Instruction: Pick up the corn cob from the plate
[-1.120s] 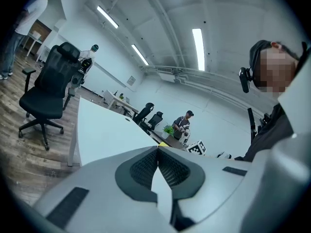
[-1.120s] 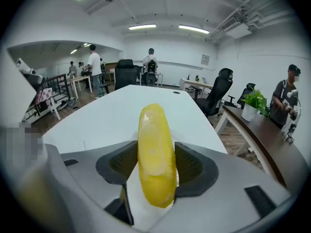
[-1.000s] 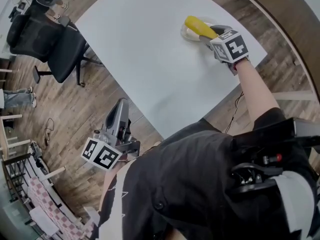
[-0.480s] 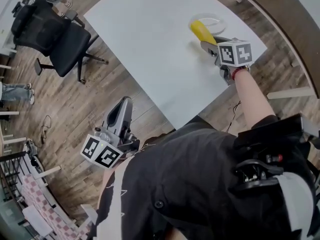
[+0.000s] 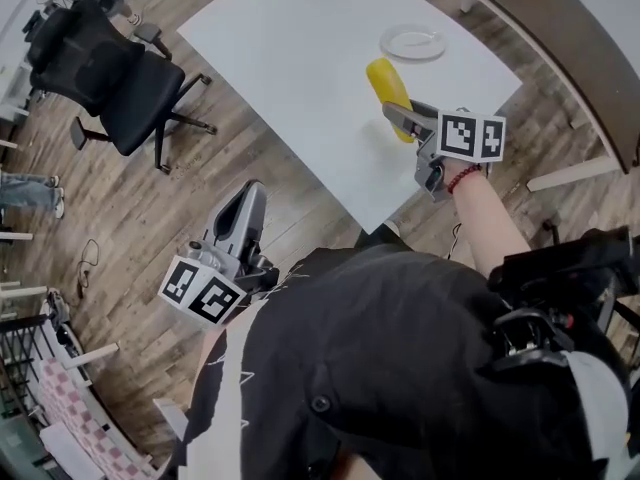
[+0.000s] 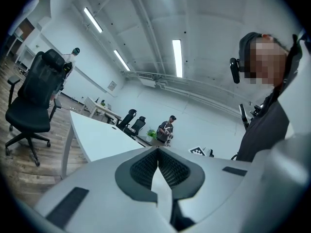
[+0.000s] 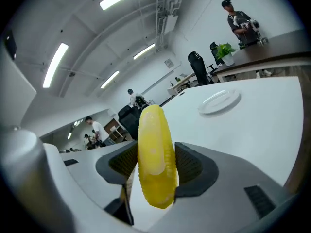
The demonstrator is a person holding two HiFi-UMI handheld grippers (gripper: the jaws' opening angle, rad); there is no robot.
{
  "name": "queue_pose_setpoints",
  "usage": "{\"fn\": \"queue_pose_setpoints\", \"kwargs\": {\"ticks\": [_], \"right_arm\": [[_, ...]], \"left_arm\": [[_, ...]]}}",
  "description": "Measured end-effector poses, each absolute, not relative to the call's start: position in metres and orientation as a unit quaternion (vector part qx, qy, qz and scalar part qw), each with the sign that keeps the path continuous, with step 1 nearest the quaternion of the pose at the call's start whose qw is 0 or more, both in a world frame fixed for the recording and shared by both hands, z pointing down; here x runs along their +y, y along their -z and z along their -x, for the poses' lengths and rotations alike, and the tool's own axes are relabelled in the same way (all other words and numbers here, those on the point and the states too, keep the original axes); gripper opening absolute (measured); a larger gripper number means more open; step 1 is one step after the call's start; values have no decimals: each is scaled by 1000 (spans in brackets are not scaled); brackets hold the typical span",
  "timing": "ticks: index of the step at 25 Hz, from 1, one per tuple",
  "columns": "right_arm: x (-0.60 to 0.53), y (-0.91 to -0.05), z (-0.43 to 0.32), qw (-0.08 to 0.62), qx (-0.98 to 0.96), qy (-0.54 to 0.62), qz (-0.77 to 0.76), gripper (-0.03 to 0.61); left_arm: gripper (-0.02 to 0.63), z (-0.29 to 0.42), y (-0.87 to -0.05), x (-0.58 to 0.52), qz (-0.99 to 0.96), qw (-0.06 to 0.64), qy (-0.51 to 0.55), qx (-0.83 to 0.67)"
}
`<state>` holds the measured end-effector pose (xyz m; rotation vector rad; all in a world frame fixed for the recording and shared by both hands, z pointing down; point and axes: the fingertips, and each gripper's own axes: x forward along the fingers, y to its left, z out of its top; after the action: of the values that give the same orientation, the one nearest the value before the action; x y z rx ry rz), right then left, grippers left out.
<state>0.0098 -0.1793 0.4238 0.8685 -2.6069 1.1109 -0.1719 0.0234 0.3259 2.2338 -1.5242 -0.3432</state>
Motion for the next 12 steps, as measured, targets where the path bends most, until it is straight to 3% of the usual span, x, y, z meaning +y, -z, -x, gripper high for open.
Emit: {"fn": "queue_pose_setpoints", "kwargs": {"ticks": [4,12], "right_arm": [[-127,-410,7,45,-872,-400,-278,244],[-41,-396,18,30,-875,-386,-292,244]], "left_arm": [[14,177,-322,38,-816,201,132,-525],[14,179,-323,70,-845,200,133,-477]]}}
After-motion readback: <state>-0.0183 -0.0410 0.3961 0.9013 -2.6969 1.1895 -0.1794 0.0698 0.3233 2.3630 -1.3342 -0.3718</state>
